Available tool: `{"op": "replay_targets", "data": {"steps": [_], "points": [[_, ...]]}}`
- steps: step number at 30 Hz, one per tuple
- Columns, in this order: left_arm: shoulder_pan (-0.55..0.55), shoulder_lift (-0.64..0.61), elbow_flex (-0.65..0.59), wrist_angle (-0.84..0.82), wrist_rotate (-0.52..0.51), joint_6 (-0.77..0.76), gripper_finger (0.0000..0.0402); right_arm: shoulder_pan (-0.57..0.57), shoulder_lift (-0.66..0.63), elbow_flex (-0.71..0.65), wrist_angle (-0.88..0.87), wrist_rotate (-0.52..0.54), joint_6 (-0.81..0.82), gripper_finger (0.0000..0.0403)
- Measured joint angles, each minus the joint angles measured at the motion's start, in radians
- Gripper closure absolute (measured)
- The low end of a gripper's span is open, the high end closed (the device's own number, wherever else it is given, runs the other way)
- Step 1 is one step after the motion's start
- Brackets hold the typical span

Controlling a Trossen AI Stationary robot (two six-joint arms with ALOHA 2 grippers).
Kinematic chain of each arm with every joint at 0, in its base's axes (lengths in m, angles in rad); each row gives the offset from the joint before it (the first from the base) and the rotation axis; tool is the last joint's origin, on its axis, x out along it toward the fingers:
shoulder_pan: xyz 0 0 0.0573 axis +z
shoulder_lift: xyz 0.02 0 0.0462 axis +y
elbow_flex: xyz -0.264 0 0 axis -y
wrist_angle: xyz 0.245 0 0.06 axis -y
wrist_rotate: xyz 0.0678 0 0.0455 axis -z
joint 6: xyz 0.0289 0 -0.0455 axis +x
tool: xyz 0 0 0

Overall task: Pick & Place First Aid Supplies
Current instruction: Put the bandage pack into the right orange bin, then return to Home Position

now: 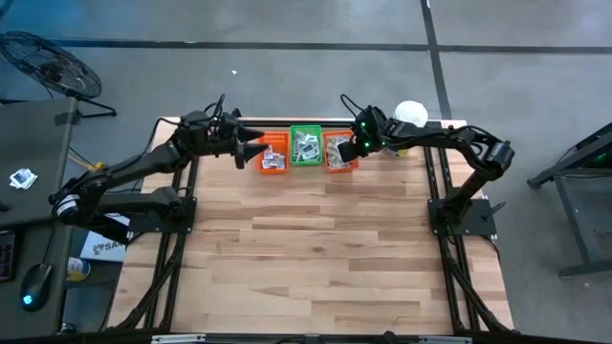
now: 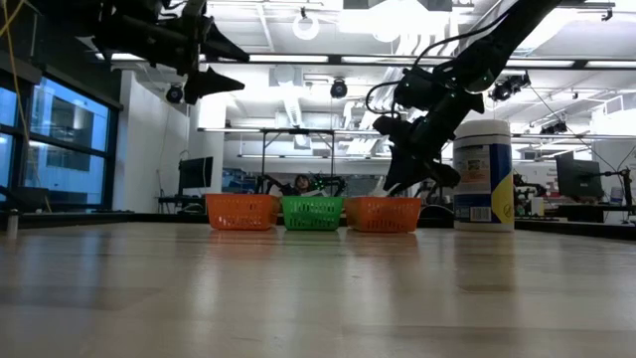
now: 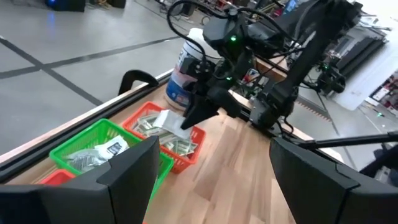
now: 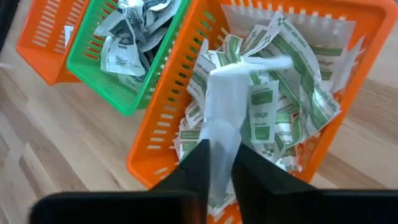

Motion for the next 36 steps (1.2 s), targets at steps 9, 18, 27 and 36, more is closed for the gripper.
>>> {"op": "replay_targets", "data": {"steps": [9,18,27,36], "points": [[0.0,-0.118,0.0,-0.146,0.013,0.056,0.0103,0.0,-0.042,0.0,0.0,-0.015,0.026,0.0259],[0.0,-0.231,0.0,-0.222,0.008,0.08,0.0103,0.0,-0.152,0.0,-0.042,-0.024,0.015,0.025],[0.0,-0.247,0.0,-0.264,0.006,0.08,0.0103,0.034,-0.258,0.0,-0.014,-0.027,-0.057,0.025],[0.0,-0.288,-0.045,-0.261,0.011,0.032,0.0103,0.189,-0.351,0.0,-0.008,0.073,-0.134,0.025]]}}
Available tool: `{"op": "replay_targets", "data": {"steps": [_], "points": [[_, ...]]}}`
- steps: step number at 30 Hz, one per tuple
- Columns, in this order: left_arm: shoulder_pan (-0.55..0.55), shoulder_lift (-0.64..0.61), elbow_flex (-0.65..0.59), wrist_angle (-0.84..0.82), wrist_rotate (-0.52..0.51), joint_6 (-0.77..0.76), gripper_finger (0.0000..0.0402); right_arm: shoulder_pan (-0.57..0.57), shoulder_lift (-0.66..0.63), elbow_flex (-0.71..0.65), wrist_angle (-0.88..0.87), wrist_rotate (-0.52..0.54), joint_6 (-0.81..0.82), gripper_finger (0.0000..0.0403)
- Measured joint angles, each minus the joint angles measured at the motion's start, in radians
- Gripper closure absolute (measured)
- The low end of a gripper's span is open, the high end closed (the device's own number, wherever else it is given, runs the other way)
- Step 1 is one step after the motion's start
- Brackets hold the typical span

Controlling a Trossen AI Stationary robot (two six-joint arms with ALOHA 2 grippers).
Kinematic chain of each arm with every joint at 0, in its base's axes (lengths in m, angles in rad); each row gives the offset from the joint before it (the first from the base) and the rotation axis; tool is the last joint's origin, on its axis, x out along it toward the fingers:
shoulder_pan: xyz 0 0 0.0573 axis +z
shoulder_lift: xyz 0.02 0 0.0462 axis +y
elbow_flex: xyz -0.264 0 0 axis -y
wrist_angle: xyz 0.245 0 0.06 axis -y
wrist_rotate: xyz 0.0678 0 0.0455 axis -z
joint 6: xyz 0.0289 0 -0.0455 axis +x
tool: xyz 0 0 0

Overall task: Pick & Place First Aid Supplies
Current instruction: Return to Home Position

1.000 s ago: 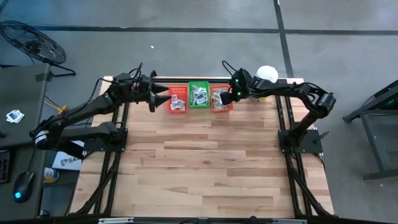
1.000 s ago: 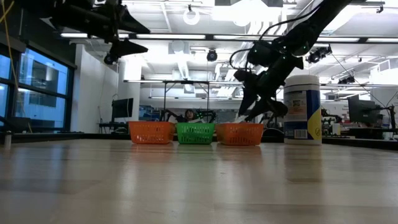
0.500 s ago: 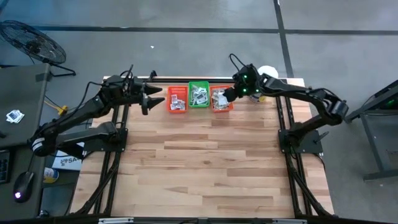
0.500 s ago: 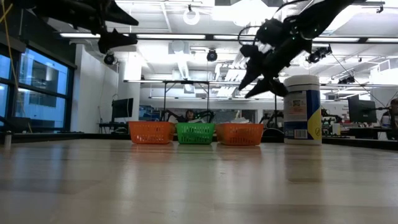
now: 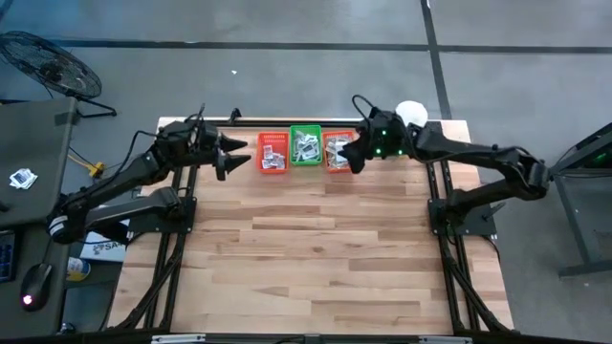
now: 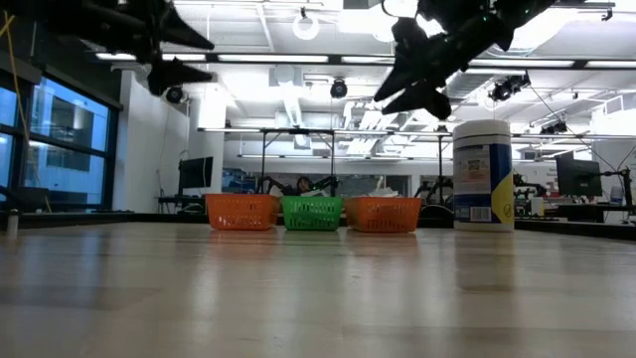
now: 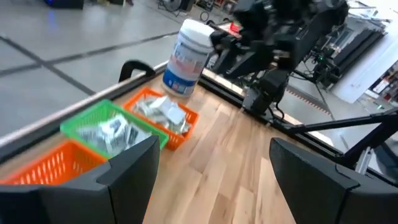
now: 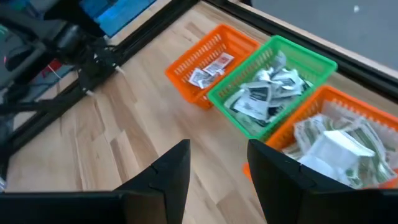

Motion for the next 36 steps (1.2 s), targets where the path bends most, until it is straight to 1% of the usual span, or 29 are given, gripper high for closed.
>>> {"op": "replay_targets", "data": {"steps": [2,7,11,15,19,26,31,36], "points": [[0.0,-0.035,-0.044,0.009,-0.006,-0.029,0.0103,0.031,-0.002,-0.001,0.015,0.03,-0.006,0.025],[0.0,-0.166,-0.142,0.074,-0.044,-0.117,0.0103,0.083,-0.003,-0.002,0.111,0.034,0.002,0.025],[0.0,-0.262,-0.176,0.063,-0.066,-0.143,0.0103,0.118,-0.003,-0.002,0.184,0.071,0.012,0.025],[0.0,-0.314,-0.185,0.002,-0.073,-0.146,0.0103,0.149,0.012,-0.002,0.26,0.075,0.035,0.025],[0.0,-0.327,-0.185,-0.017,-0.072,-0.146,0.0103,0.177,0.014,-0.002,0.306,0.121,0.038,0.025],[0.0,-0.326,-0.185,-0.011,-0.056,-0.137,0.0103,0.187,0.014,-0.002,0.315,0.126,0.053,0.025],[0.0,-0.326,-0.185,0.013,-0.018,-0.129,0.0103,0.187,0.013,-0.002,0.308,0.118,0.057,0.025],[0.0,-0.324,-0.185,0.043,-0.006,-0.112,0.0103,0.187,0.013,-0.002,0.307,0.115,0.054,0.025]]}}
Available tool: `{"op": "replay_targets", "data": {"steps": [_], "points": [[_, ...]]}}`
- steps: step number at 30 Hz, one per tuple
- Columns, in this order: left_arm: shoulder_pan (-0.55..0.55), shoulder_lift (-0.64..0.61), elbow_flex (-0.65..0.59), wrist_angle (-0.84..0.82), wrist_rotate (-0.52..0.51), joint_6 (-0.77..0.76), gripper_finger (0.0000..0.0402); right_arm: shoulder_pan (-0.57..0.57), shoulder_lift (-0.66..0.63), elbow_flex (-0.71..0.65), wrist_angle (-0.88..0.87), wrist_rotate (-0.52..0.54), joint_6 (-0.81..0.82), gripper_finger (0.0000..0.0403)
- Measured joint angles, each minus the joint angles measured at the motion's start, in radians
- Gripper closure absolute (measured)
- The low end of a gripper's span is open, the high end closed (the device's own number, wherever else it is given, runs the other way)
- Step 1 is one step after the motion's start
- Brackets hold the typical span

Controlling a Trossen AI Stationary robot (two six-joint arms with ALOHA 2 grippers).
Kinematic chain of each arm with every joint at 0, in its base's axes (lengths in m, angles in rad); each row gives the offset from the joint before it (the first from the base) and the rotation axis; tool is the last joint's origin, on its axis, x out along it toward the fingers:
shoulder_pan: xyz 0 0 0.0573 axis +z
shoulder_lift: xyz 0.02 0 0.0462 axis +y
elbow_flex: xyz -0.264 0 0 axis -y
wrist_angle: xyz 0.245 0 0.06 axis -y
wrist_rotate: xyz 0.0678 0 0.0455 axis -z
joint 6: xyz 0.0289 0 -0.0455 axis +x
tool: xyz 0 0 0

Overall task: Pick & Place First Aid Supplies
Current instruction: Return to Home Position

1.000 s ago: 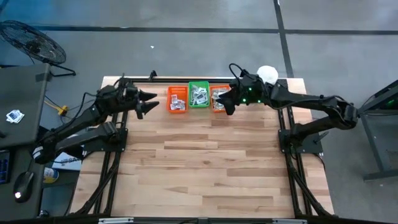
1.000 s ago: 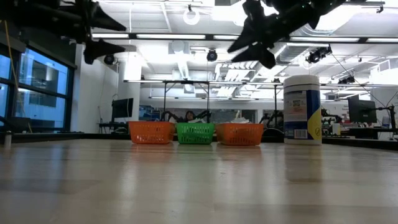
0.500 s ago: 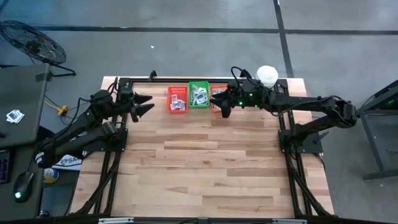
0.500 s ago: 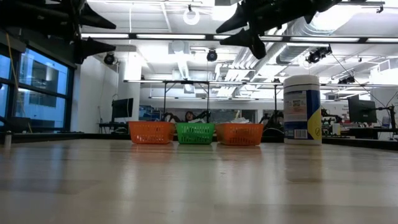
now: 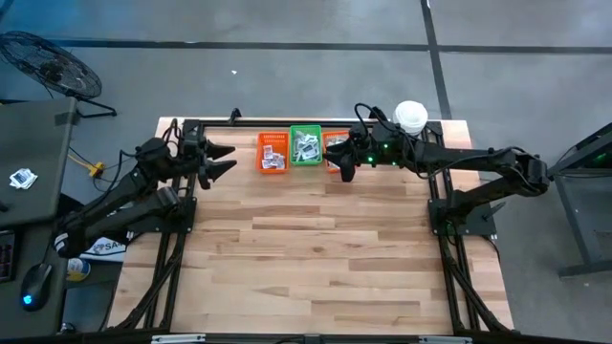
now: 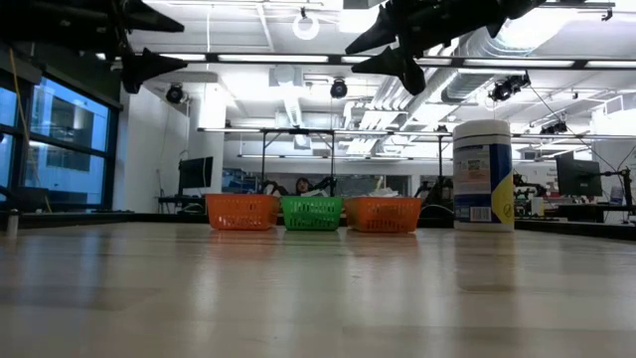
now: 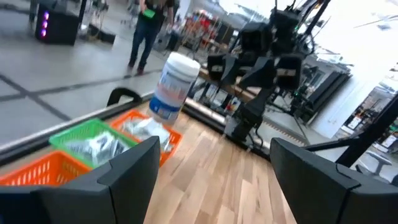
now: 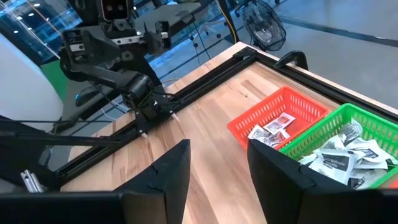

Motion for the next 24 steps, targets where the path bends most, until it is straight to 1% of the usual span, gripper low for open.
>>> {"op": "replay_targets", "data": {"steps": [14,24], "points": [[0.0,0.11,0.055,0.071,0.031,0.012,0.0103,0.0,0.0,0.0,0.0,-0.009,-0.024,0.025],[0.0,0.117,0.055,0.065,0.031,0.011,0.0103,-0.004,0.0,0.0,0.0,-0.017,-0.035,0.025]]}}
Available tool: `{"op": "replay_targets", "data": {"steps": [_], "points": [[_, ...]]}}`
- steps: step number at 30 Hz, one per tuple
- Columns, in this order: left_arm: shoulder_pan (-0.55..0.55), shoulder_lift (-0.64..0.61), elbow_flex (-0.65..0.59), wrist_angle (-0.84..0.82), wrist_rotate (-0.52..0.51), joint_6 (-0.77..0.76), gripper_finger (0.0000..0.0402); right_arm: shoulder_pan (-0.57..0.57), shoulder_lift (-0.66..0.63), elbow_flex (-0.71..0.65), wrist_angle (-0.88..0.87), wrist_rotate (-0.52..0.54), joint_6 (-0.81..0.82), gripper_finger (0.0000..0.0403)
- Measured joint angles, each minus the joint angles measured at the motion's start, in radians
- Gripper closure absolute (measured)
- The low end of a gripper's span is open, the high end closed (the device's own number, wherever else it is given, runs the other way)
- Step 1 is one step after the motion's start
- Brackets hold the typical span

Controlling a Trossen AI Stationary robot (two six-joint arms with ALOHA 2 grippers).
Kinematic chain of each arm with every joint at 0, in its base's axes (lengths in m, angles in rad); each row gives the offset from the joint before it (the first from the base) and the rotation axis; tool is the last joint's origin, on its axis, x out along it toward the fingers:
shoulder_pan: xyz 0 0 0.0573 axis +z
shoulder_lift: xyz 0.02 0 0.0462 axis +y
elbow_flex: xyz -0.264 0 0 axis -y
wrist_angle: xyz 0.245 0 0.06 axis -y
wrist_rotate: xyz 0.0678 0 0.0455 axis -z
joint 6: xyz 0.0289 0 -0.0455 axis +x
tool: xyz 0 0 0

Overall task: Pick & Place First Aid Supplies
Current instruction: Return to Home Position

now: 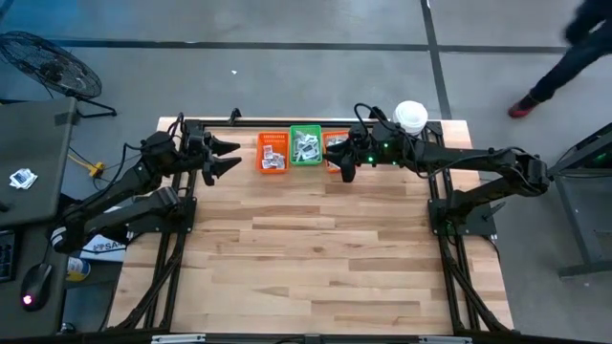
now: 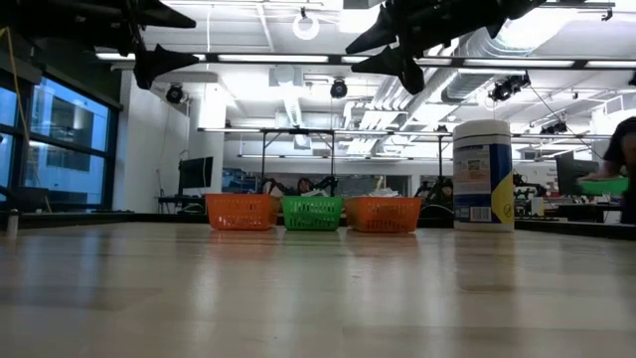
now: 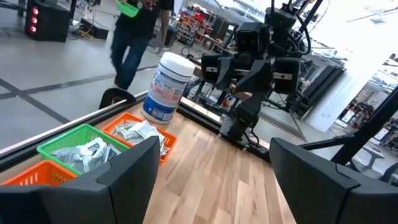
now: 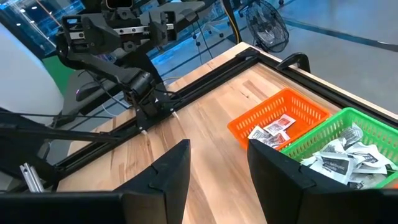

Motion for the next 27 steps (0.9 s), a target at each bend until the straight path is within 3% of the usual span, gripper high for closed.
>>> {"op": "replay_targets", "data": {"steps": [27], "points": [[0.0,0.032,0.0,0.0,0.008,-0.009,0.0103,-0.005,0.0,0.0,0.0,-0.014,0.003,0.025]]}}
